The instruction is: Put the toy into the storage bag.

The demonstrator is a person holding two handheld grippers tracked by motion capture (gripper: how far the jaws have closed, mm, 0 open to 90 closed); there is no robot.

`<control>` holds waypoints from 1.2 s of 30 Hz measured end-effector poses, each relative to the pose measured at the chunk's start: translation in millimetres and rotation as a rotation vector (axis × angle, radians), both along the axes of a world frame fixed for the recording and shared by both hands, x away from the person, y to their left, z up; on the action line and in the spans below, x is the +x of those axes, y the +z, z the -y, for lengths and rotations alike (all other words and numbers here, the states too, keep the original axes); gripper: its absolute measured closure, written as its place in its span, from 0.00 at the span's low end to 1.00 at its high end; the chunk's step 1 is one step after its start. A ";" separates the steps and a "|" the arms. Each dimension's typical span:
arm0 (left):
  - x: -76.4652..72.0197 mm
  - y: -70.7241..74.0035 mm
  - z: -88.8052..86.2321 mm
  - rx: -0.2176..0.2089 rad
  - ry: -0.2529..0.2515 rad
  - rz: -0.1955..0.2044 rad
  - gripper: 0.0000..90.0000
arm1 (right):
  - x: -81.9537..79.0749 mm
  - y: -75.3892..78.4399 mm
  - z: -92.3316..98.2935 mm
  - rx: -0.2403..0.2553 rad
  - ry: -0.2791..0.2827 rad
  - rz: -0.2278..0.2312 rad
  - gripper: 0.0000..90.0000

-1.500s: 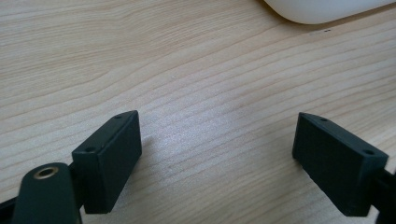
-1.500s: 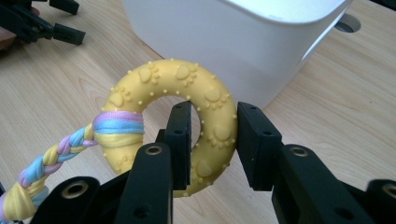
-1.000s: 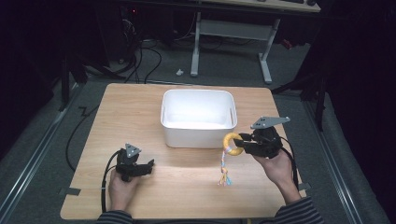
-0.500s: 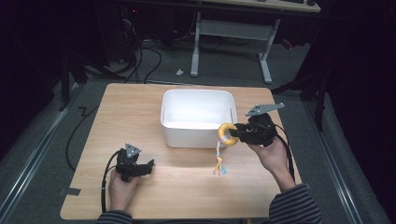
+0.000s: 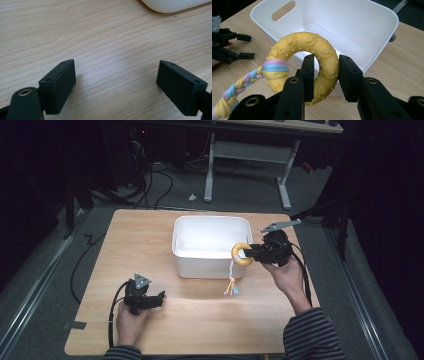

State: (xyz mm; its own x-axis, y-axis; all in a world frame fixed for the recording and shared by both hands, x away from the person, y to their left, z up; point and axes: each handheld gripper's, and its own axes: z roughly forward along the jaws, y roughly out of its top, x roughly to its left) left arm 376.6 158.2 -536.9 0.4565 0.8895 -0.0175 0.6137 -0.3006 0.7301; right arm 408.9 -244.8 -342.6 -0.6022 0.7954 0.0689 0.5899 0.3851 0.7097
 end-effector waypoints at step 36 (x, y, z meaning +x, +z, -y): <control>0.0 0.0 0.0 0.000 0.000 0.000 0.18 | 60.2 16.0 -40.0 -0.026 -0.091 -0.052 0.75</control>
